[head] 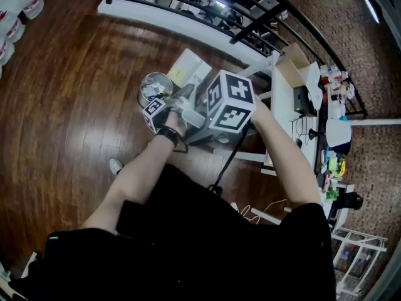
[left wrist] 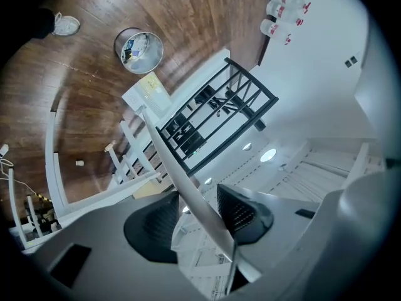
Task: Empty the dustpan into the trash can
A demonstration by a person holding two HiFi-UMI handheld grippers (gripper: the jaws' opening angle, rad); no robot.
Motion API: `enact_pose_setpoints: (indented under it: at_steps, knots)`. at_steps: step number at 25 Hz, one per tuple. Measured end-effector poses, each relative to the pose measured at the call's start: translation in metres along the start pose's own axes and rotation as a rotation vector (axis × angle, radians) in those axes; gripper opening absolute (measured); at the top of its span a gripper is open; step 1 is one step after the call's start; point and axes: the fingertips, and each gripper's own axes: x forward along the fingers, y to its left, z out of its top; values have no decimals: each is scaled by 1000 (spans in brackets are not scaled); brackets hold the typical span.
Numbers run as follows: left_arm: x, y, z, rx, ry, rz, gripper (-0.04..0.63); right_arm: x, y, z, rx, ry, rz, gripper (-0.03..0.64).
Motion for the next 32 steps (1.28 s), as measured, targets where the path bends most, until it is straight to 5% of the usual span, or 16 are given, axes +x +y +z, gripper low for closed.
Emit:
enact_pose_setpoints:
  at_steps: [16,32]
  knots:
    - [-38,-1,37,-130,-107,-58,167,42,5,10,-35,375,75,6]
    - [-49,-18,55,-71,-99,-77,156,62,3,10,-70,580,45,6]
